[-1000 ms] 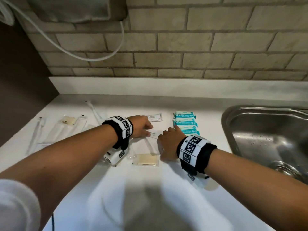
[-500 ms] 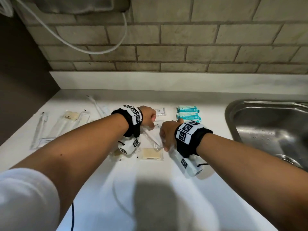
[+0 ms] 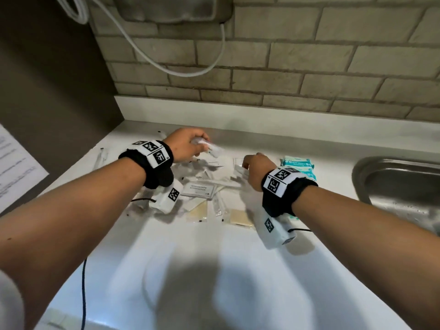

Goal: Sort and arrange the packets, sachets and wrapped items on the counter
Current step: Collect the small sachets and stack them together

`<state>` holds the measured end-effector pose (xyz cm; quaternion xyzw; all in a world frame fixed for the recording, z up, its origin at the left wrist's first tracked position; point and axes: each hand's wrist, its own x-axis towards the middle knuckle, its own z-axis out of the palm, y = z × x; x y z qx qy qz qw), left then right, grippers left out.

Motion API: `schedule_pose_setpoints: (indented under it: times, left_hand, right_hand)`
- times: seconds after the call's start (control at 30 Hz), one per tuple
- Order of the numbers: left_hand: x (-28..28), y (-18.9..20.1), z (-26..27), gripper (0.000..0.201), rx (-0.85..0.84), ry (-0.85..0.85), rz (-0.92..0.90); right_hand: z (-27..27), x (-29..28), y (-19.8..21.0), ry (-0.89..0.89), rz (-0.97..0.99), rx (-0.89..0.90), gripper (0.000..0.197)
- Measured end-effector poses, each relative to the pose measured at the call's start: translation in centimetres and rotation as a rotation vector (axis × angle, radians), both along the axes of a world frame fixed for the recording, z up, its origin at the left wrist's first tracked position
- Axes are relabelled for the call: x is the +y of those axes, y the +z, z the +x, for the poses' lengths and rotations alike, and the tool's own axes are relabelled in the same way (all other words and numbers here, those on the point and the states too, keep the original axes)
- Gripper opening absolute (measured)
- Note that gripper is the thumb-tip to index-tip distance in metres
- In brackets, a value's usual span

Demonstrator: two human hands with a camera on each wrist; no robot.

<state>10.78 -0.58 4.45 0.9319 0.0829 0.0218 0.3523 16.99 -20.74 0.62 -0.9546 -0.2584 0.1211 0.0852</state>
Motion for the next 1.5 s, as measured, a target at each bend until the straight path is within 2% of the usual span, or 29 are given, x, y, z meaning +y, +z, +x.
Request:
schedule_pose_setpoints:
  times: [0.07, 0.17, 0.23, 0.3, 0.43, 0.53, 0.6, 0.63, 0.67, 0.77, 1.0, 1.1, 1.2, 1.27, 1.43, 1.5]
  left_hand:
    - [2.2, -0.4, -0.9, 0.013, 0.017, 0.096, -0.102]
    - [4.3, -0.8, -2.2, 0.022, 0.065, 0.134, -0.178]
    - [5.4, -0.9, -2.9, 0.023, 0.107, 0.119, -0.207]
    - [6.4, -0.8, -3.4, 0.023, 0.122, 0.118, -0.225]
    - [9.2, -0.3, -4.8, 0.023, 0.140, 0.092, -0.178]
    - [10.4, -0.5, -5.6, 0.020, 0.150, 0.062, -0.150]
    - [11.0, -1.0, -6.1, 0.020, 0.154, 0.048, -0.141]
    - [11.2, -1.2, -6.3, 0.020, 0.158, 0.043, -0.140]
    - [11.6, -1.4, -6.4, 0.020, 0.160, 0.037, -0.137]
    - [12.7, -2.0, -6.6, 0.018, 0.169, 0.034, -0.115]
    - [15.1, -3.4, -7.5, 0.007, 0.200, 0.057, -0.072]
    - [16.2, -3.5, -7.7, 0.005, 0.201, 0.076, -0.035]
    - [16.9, -3.5, -7.8, 0.004, 0.230, 0.080, -0.001]
    - [16.9, -3.7, -7.5, 0.003, 0.226, 0.057, 0.043]
    - [15.4, -4.7, -6.0, 0.012, 0.158, -0.015, 0.127]
    - [15.0, -4.5, -5.2, 0.018, 0.193, -0.070, 0.175]
  right_hand:
    - [-0.9, 1.5, 1.1, 0.014, 0.122, -0.017, 0.037]
    - [-2.7, 4.5, 2.7, 0.133, 0.220, 0.057, 0.036]
    - [-4.3, 6.7, 3.5, 0.243, 0.165, 0.126, 0.038]
    - [-5.1, 8.3, 3.1, 0.279, 0.059, 0.185, 0.038]
    - [-6.3, 10.5, 1.2, 0.287, -0.080, 0.224, 0.022]
    - [-7.5, 12.2, 0.1, 0.370, -0.149, 0.240, 0.021]
    - [-8.6, 13.3, -0.3, 0.385, -0.155, 0.246, 0.014]
    - [-9.1, 13.7, -0.5, 0.388, -0.156, 0.246, 0.017]
    - [-9.5, 14.2, -0.7, 0.397, -0.165, 0.240, 0.028]
    - [-10.1, 15.1, -1.2, 0.396, -0.190, 0.185, 0.052]
    - [-10.4, 15.8, -1.1, 0.372, -0.174, 0.142, 0.049]
    - [-10.0, 16.0, -0.7, 0.365, -0.178, 0.187, 0.055]
    - [-9.4, 16.2, -0.2, 0.336, -0.119, 0.312, 0.057]
    - [-9.1, 16.4, 0.3, 0.305, -0.082, 0.348, 0.055]
    - [-7.0, 17.0, 1.8, 0.179, -0.003, 0.115, 0.027]
    - [-6.0, 16.9, 2.0, 0.080, 0.102, 0.112, 0.025]
